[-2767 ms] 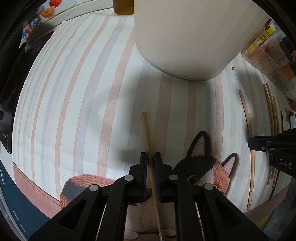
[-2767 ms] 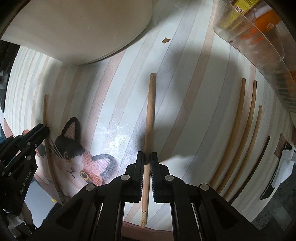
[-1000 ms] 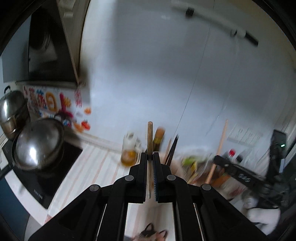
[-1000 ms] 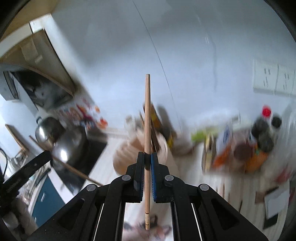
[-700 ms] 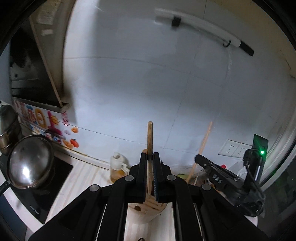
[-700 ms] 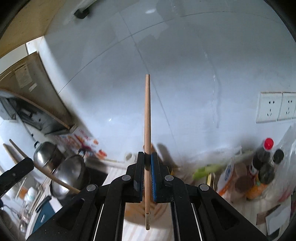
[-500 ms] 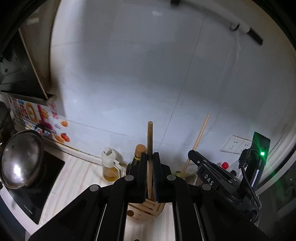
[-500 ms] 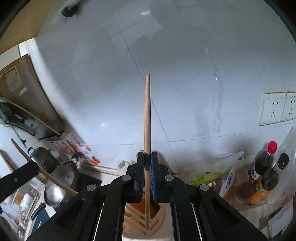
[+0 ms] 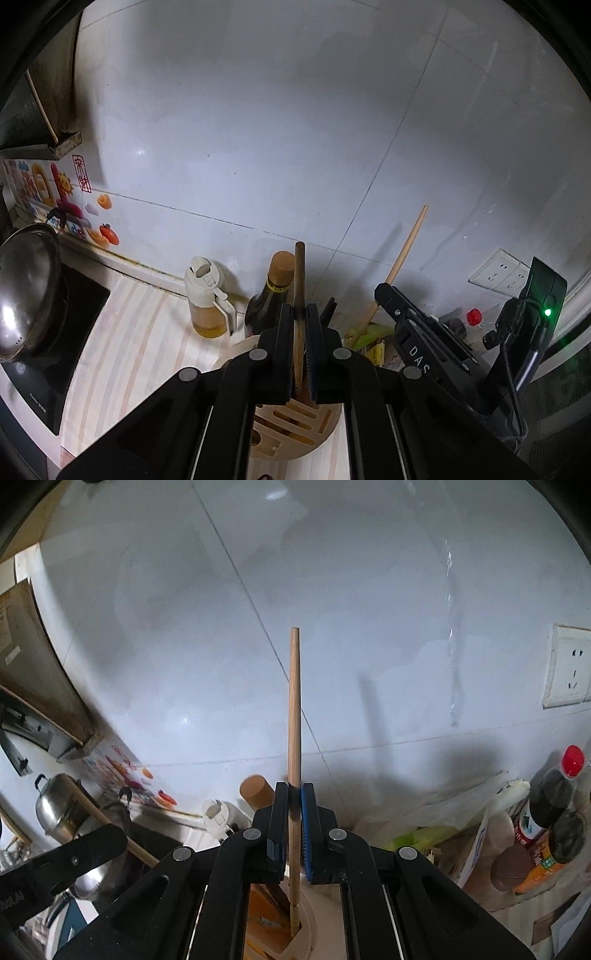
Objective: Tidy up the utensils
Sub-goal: 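Insert the wooden chopsticks into the holder and open both tools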
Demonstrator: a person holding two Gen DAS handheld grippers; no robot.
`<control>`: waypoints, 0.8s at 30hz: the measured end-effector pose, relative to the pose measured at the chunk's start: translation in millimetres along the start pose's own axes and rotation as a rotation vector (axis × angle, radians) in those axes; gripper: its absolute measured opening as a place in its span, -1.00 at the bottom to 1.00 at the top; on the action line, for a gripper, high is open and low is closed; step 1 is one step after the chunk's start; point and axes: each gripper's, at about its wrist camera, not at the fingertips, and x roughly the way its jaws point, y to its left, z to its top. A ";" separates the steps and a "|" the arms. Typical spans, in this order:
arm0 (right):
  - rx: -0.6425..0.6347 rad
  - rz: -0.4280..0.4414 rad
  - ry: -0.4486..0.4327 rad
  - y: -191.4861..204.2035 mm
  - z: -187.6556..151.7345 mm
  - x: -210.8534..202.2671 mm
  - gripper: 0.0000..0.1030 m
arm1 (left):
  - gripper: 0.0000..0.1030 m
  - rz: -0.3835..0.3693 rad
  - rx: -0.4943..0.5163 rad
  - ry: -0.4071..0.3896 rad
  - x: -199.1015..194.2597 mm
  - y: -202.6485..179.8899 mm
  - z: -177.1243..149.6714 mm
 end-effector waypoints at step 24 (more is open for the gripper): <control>0.008 0.058 0.118 -15.1 -11.2 -30.9 -0.21 | 0.39 0.098 0.022 -0.017 -32.8 -2.8 -3.7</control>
